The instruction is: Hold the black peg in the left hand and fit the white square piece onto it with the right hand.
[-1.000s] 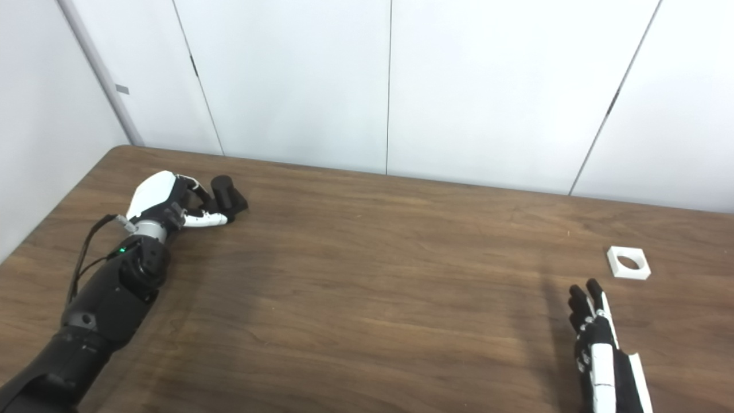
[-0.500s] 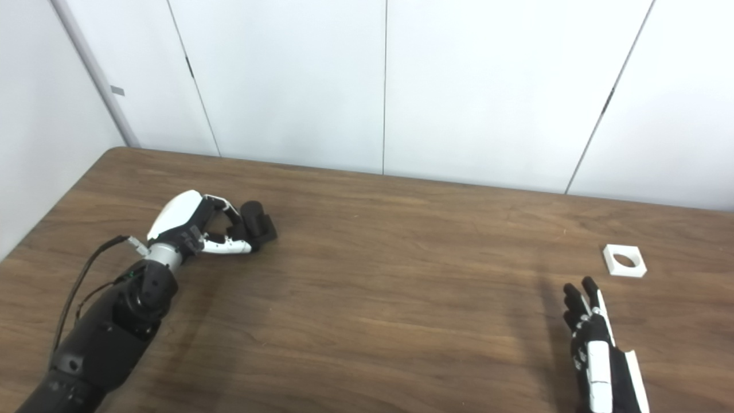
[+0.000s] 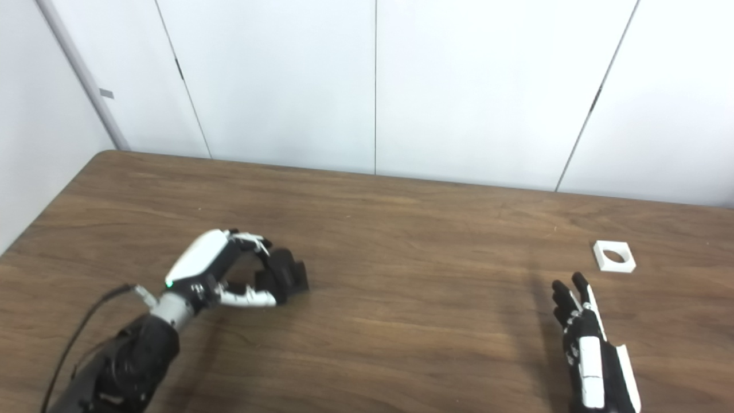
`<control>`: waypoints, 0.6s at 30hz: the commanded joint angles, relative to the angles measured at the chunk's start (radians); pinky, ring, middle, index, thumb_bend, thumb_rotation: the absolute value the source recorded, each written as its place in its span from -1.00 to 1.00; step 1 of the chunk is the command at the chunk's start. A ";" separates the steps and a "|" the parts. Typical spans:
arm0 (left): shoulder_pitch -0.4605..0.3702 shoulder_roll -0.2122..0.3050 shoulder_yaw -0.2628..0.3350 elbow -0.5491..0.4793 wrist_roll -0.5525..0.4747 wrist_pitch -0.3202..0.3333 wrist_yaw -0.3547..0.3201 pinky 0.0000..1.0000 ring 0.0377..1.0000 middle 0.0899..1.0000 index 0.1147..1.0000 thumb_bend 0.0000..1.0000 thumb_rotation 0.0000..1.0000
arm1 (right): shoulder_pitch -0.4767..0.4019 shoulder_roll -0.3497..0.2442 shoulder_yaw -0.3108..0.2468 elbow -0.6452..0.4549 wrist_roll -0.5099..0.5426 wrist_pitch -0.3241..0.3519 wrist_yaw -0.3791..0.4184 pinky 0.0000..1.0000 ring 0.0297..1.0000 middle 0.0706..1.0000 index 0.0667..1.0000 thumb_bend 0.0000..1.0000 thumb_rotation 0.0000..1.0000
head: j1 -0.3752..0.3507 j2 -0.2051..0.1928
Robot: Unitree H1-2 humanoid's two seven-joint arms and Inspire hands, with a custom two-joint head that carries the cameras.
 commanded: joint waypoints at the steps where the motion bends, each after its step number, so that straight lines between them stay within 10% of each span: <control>1: -0.004 0.005 -0.010 -0.066 0.049 -0.032 0.004 1.00 0.75 0.56 -0.16 0.02 -0.91 | 0.034 0.034 0.017 0.065 0.002 -0.022 -0.007 0.89 0.89 0.83 0.92 0.14 1.00 | -0.004 0.004; 18: 0.142 -0.078 -0.159 -0.163 0.290 -0.181 -0.007 0.98 0.70 0.53 -0.16 0.03 -0.91 | 0.024 0.052 0.038 0.041 -0.042 0.020 -0.030 0.81 0.86 0.81 0.88 0.17 1.00 | -0.102 0.071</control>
